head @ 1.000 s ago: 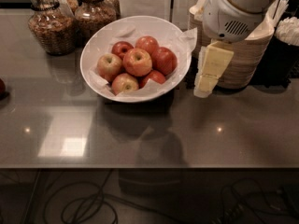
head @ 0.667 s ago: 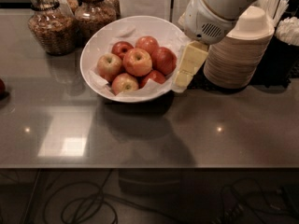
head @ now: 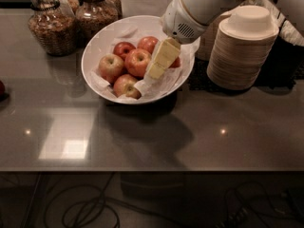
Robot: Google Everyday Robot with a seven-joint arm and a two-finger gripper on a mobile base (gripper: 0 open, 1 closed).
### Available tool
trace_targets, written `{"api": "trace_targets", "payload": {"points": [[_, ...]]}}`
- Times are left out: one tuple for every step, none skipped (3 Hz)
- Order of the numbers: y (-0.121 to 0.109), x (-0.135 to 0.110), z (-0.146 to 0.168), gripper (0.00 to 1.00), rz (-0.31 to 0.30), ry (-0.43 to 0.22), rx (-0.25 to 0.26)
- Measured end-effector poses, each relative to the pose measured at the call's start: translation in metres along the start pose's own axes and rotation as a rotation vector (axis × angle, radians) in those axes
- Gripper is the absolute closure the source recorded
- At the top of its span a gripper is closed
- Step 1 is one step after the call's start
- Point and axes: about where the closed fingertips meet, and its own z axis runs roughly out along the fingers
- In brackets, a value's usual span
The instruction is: Pick apple from white bowl
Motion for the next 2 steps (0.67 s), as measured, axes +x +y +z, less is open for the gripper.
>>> {"api": "trace_targets", "payload": {"points": [[-0.001,-0.013,0.024,0.00,-0.017,-0.039,-0.020],[0.002,-0.017,0.042,0.00,-0.026,-0.049,-0.040]]}}
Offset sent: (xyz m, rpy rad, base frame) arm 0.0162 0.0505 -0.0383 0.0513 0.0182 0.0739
